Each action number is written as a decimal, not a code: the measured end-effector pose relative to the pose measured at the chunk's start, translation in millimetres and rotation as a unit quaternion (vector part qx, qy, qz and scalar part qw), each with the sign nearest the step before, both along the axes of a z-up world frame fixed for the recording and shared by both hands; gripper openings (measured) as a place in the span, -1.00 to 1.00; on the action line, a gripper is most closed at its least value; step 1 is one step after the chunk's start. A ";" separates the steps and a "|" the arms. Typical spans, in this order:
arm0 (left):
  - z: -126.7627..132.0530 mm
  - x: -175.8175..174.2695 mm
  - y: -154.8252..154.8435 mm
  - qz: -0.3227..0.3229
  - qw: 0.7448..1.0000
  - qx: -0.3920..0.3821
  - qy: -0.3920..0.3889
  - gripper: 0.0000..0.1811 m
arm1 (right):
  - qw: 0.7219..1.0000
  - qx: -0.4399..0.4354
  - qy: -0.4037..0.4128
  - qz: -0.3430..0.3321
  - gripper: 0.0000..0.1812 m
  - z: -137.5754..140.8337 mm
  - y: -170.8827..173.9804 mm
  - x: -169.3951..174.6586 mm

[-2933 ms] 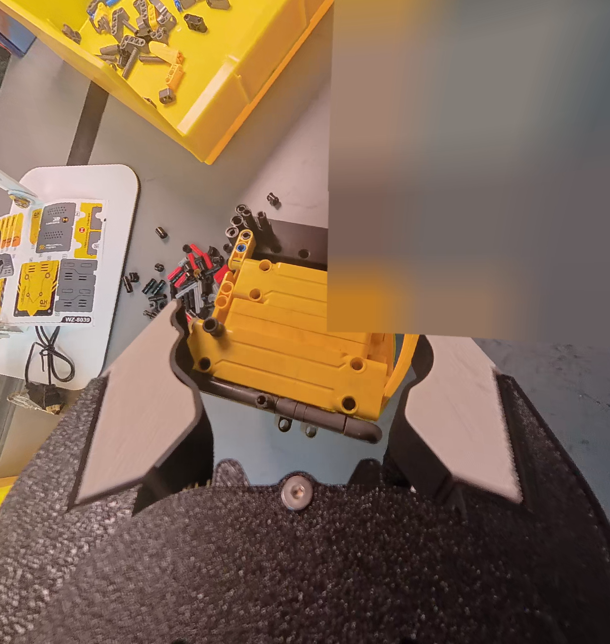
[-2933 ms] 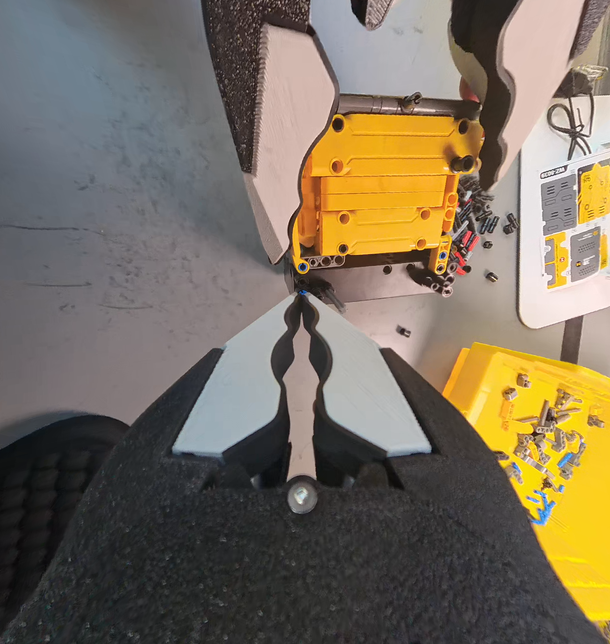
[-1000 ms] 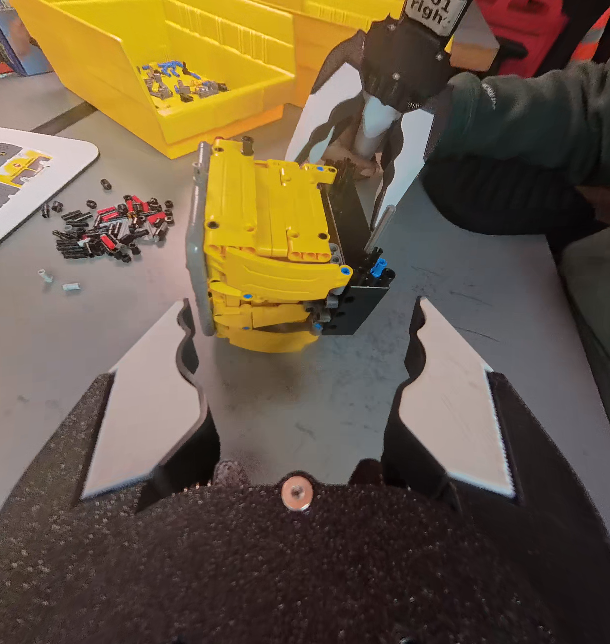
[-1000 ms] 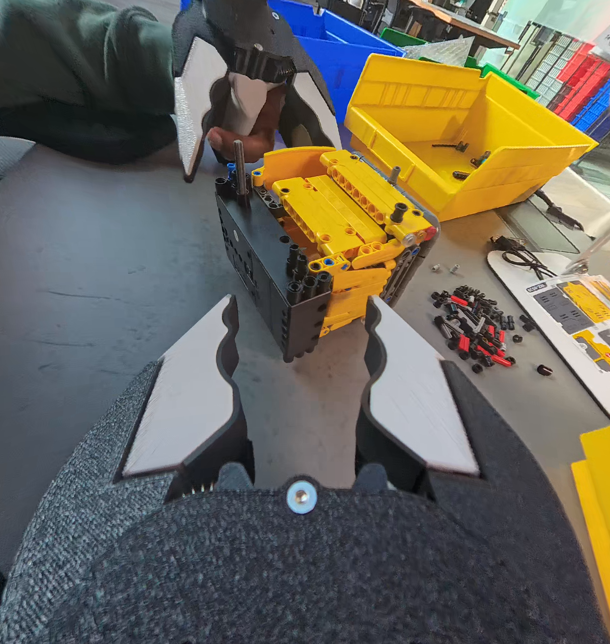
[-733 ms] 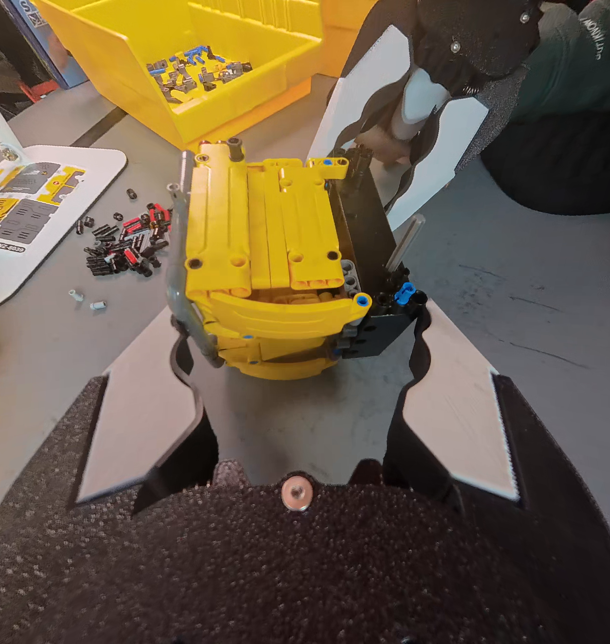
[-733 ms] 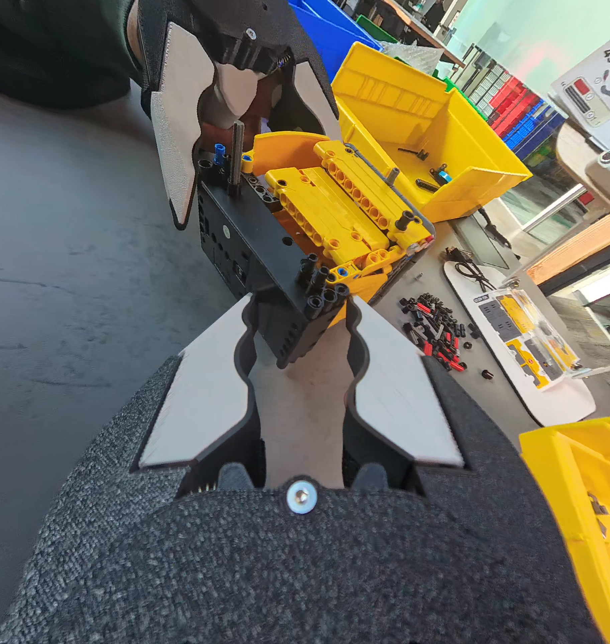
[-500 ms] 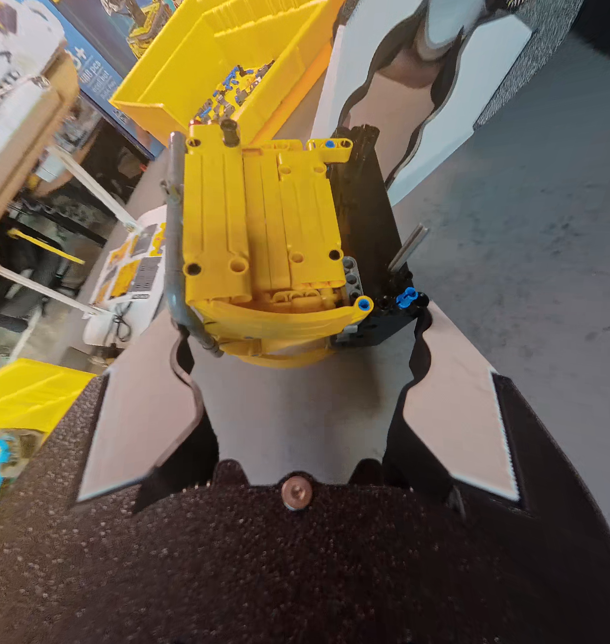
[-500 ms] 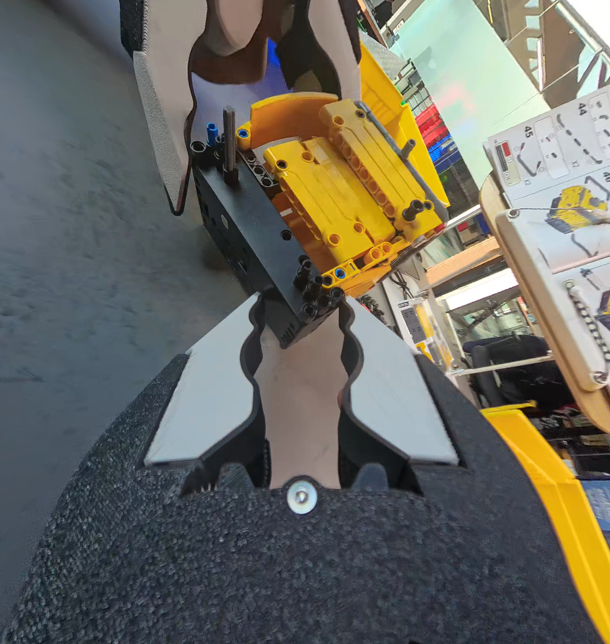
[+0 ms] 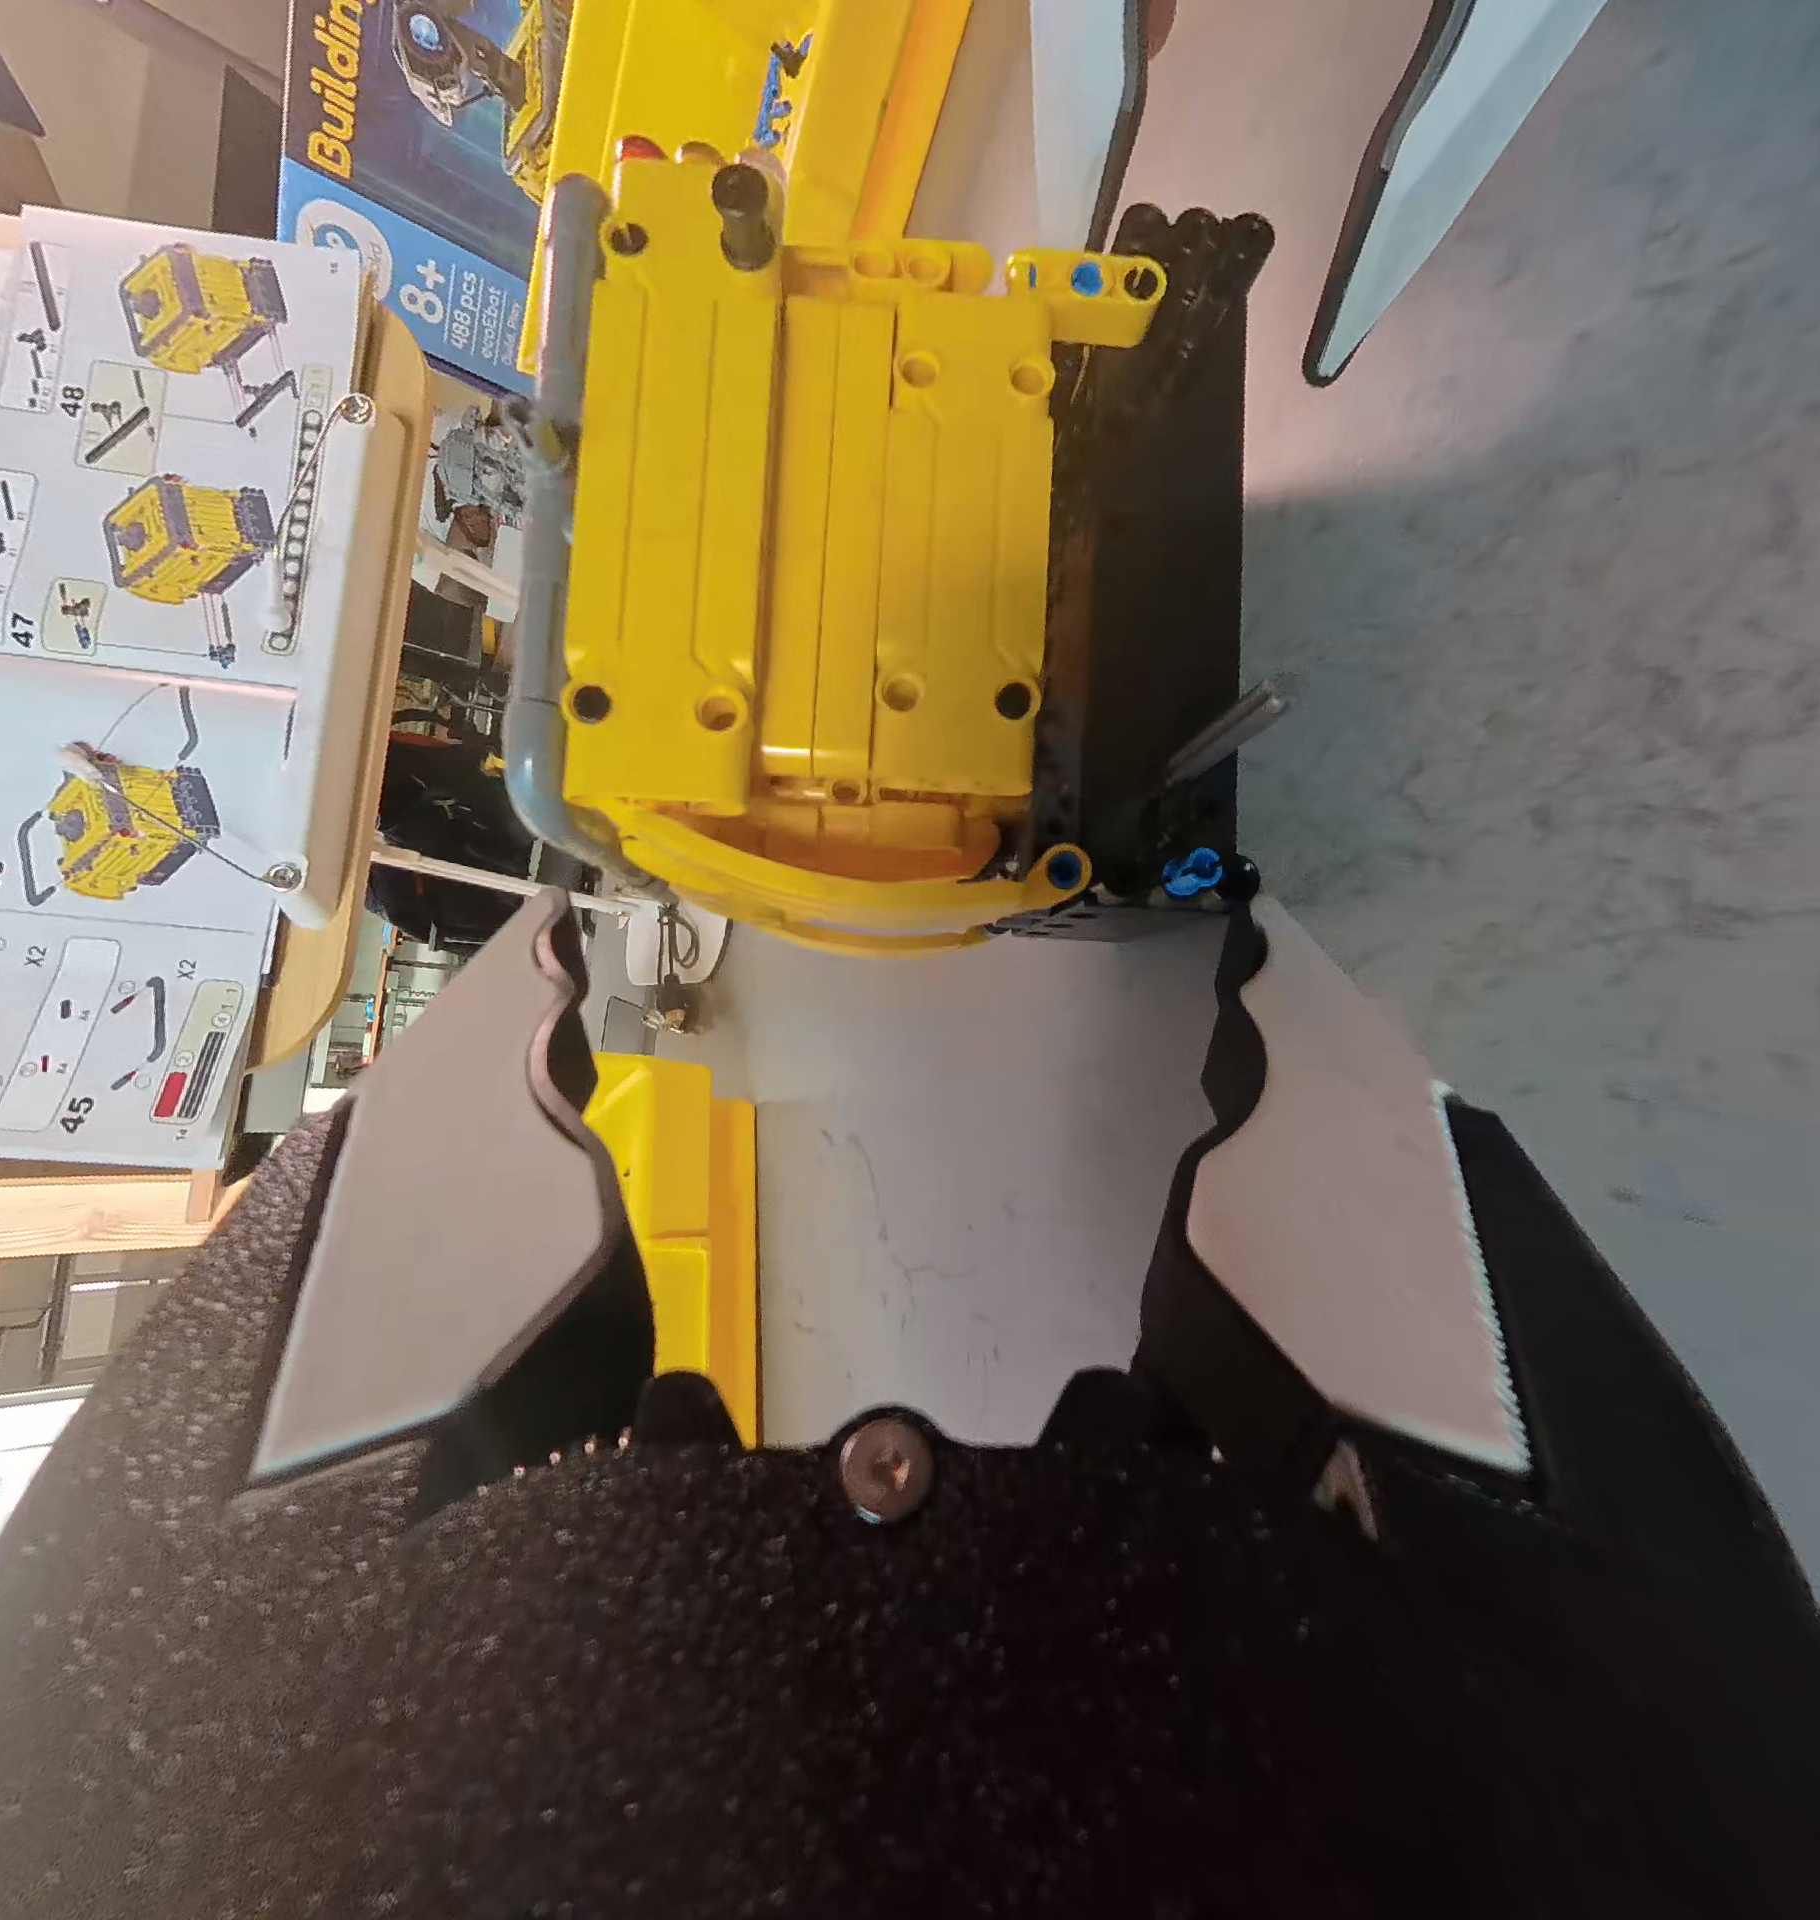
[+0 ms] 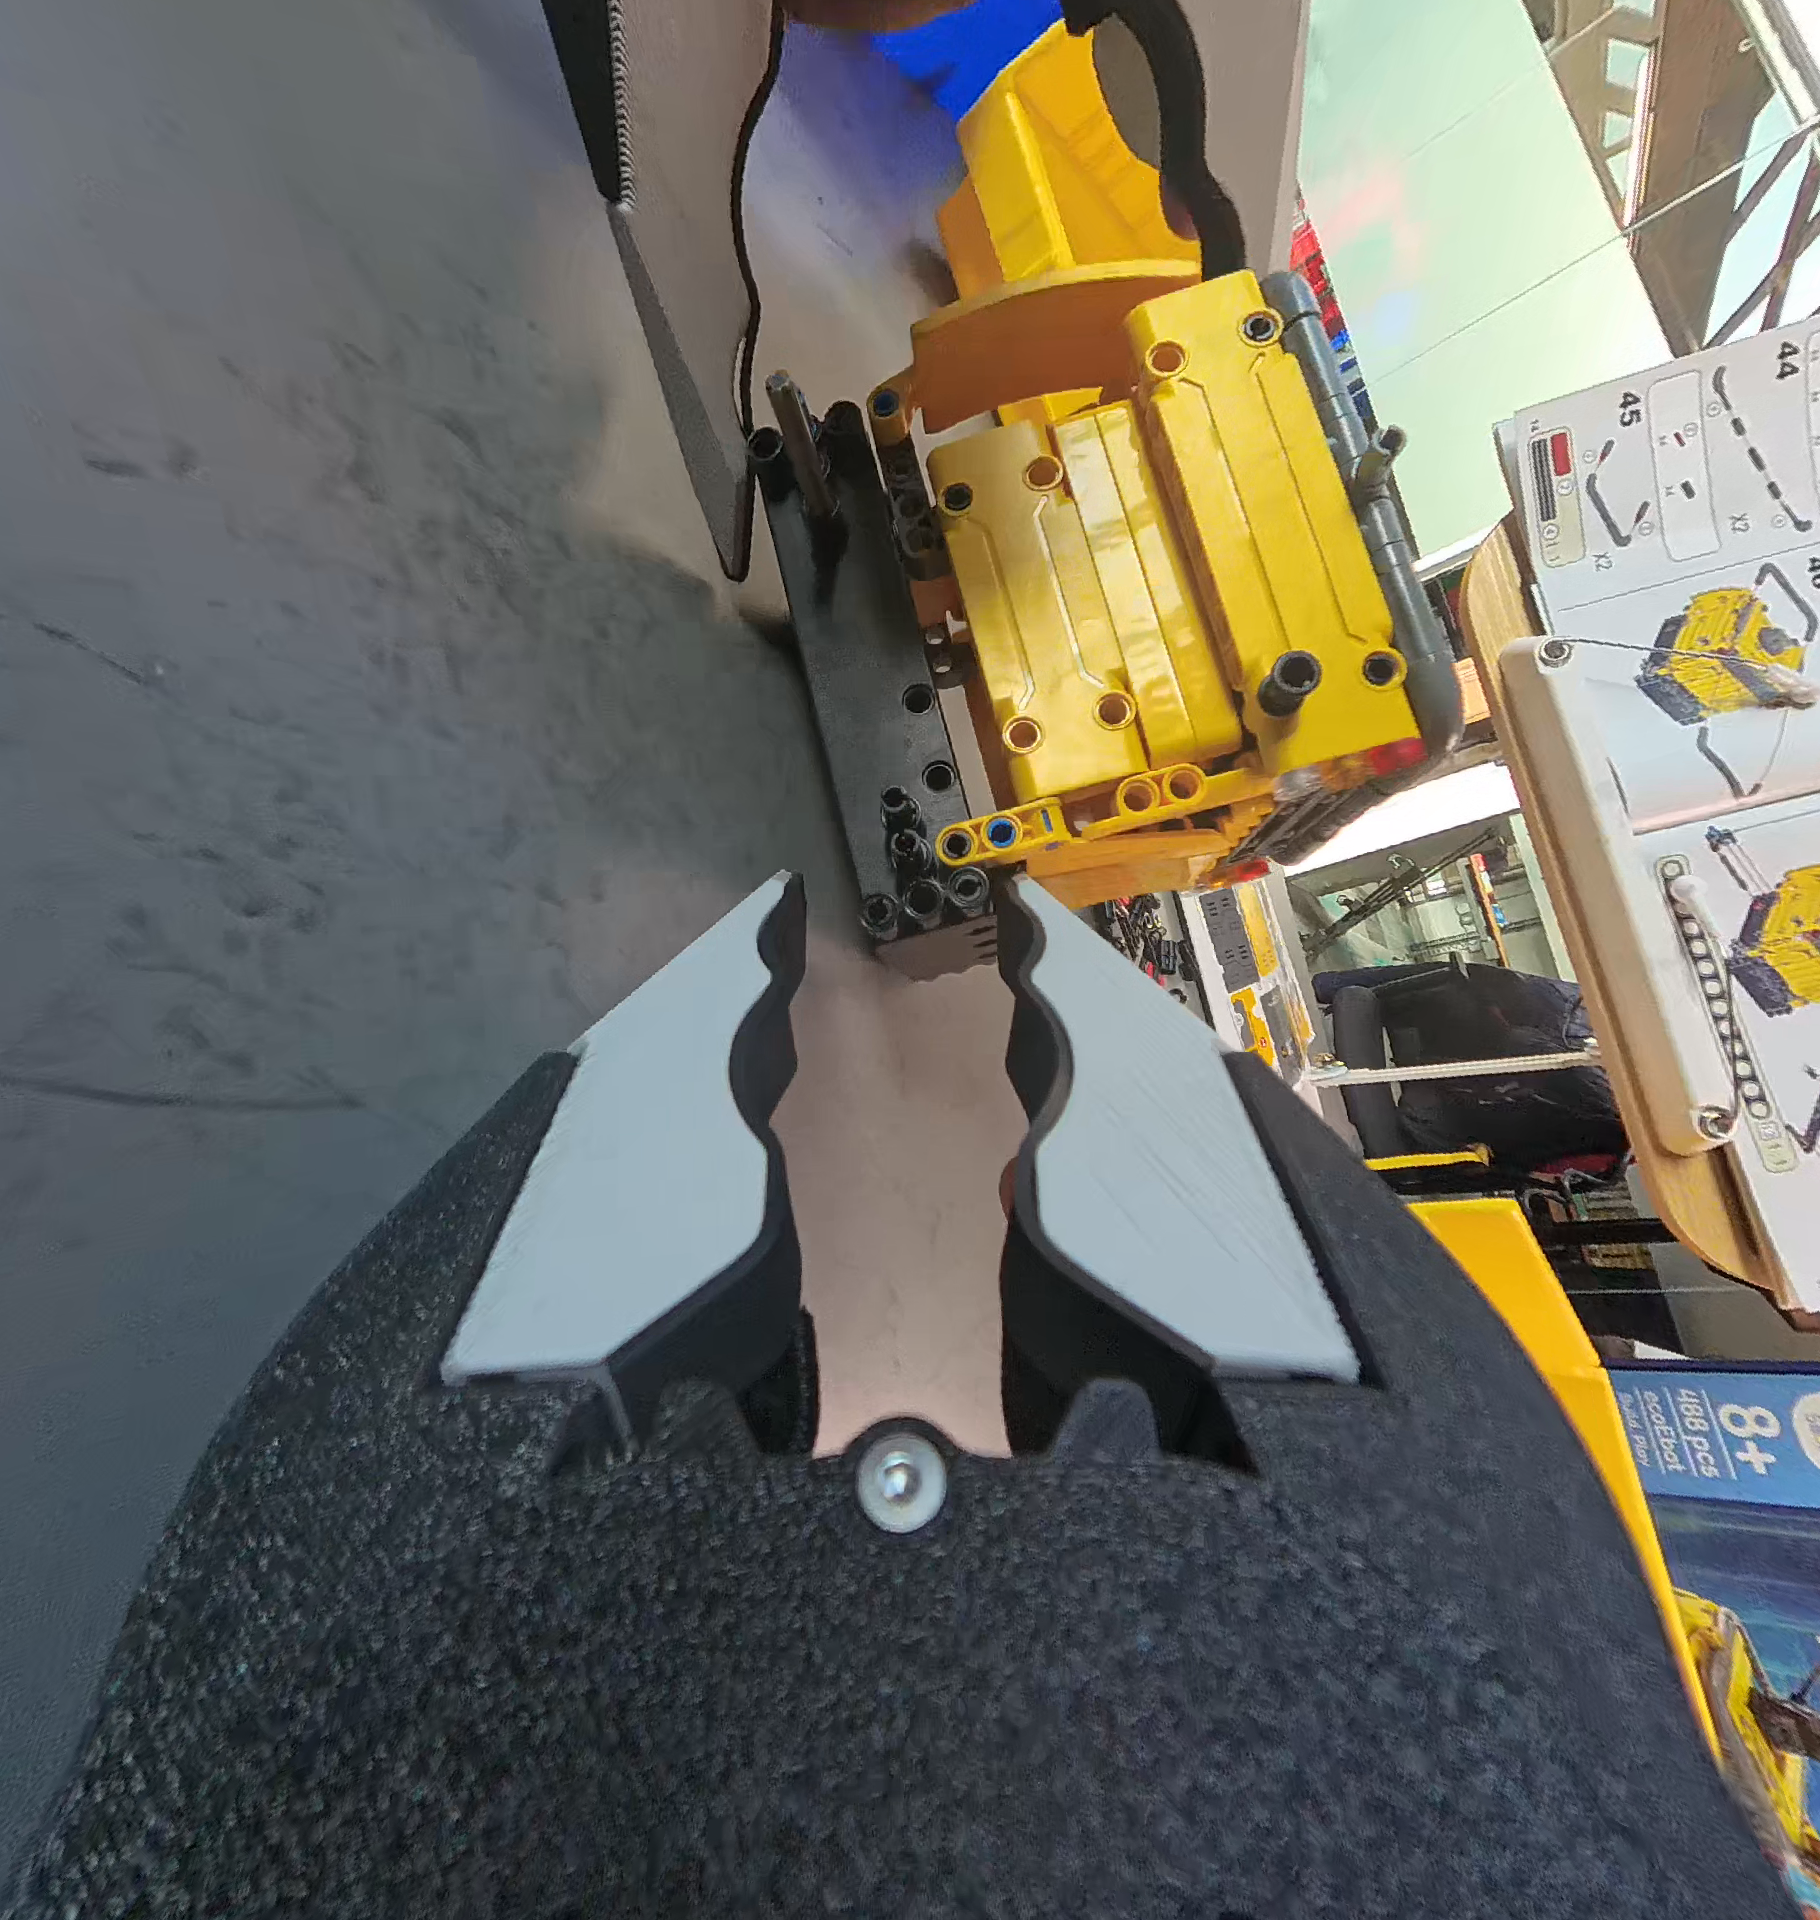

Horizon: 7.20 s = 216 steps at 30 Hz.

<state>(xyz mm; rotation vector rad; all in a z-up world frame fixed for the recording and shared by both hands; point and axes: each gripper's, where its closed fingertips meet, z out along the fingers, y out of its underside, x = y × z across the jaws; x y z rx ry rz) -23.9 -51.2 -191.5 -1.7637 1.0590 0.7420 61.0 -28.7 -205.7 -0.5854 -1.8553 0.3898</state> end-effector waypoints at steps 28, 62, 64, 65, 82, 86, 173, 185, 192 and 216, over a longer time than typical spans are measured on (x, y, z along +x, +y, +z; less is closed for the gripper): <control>4.8 9.9 -9.5 -0.003 0.857 -0.112 -0.502 -0.10 | 0.994 -0.072 -0.037 0.078 -0.65 -2.2 -28.4 12.7; 9.8 -0.1 -1.5 0.019 0.893 -0.058 -0.447 -0.63 | 0.972 -0.232 0.008 -0.025 -0.09 21.8 37.4 11.5; 8.9 -5.3 0.4 0.036 0.897 -0.050 -0.437 -0.66 | 0.973 -0.231 0.007 -0.025 -0.09 21.3 37.7 11.3; 8.7 -8.1 1.1 0.044 0.900 -0.045 -0.432 -0.69 | 0.973 -0.231 0.008 -0.027 -0.09 21.3 38.4 11.1; 12.9 -28.2 2.5 0.092 0.893 -0.014 -0.440 -0.95 | 0.969 -0.241 0.016 -0.051 -0.14 23.3 50.0 10.9; 13.2 -28.3 2.3 0.094 0.891 -0.012 -0.443 -0.95 | 0.968 -0.245 0.022 -0.057 -0.13 25.1 53.1 10.8; 73.5 -115.9 49.9 0.141 0.835 0.234 -0.478 -0.69 | 0.857 -0.333 0.332 -0.213 -0.89 220.5 289.4 -149.1; 66.2 -117.2 52.9 0.145 0.835 0.223 -0.481 -0.69 | 0.862 -0.309 0.331 -0.229 -1.00 233.4 323.5 -165.7; 64.6 -115.3 54.2 0.145 0.840 0.219 -0.476 -0.69 | 0.872 -0.302 0.314 -0.224 -1.00 230.9 323.7 -177.9; 62.9 -111.3 55.8 0.140 0.846 0.211 -0.469 -0.69 | 0.873 -0.302 0.308 -0.227 -0.99 229.1 328.4 -175.5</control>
